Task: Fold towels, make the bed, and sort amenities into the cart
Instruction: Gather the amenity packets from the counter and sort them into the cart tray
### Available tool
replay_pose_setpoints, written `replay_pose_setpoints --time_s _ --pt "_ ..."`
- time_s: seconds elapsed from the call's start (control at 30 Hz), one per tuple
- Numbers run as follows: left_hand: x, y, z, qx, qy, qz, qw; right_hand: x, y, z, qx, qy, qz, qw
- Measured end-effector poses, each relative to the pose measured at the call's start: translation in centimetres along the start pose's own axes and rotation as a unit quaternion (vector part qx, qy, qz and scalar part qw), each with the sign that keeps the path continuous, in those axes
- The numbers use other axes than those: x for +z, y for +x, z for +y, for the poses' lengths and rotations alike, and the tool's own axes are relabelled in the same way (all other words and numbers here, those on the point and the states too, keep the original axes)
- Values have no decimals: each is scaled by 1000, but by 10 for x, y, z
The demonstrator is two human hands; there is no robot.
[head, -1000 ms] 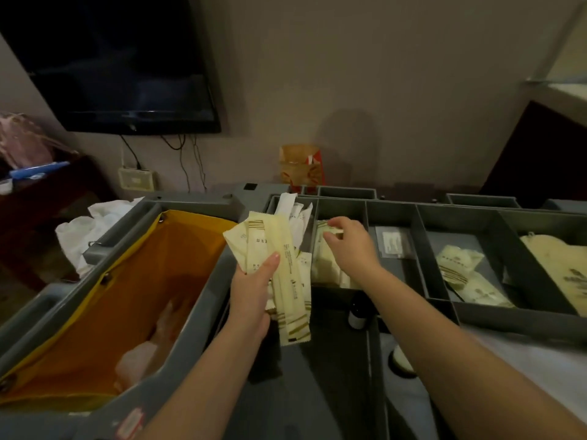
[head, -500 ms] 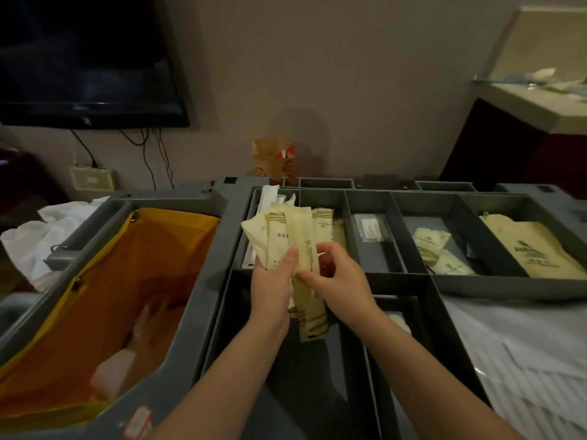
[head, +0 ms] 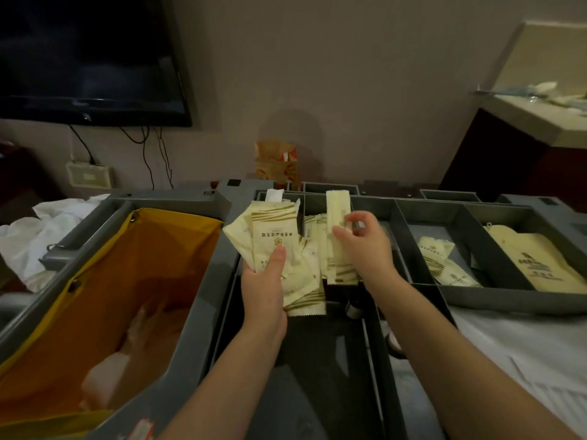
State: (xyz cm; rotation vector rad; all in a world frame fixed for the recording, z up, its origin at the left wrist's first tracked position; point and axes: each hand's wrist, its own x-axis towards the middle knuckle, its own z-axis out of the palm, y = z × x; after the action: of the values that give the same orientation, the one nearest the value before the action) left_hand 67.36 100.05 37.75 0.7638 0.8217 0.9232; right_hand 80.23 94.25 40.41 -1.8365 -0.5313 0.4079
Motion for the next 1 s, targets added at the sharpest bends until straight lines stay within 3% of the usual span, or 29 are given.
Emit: replay_pose_setpoints --time_s 0.1,0.23,0.43,0.5,0.67,0.83,1.0 --pt "0 1 0 0 -4 8 1000 10 41 -6 -4 -119 -36 992" --pt "-3 2 -2 -10 -11 17 1000 29 76 10 35 -258 -157 953" --pt "-2 1 -4 -10 -5 7 1000 39 72 26 -7 -374 -133 918" --pt "-1 -1 -3 -8 -3 0 1000 37 62 22 -27 -347 -105 932" --pt "2 -9 -3 -15 23 -25 999 3 2 -15 -79 -141 -42 986" --pt "8 -27 -7 -24 122 -109 986 -1 -67 -11 -82 -124 -67 987" --pt "13 -48 -11 -43 139 -165 976 -15 -92 2 -41 -44 -5 998"
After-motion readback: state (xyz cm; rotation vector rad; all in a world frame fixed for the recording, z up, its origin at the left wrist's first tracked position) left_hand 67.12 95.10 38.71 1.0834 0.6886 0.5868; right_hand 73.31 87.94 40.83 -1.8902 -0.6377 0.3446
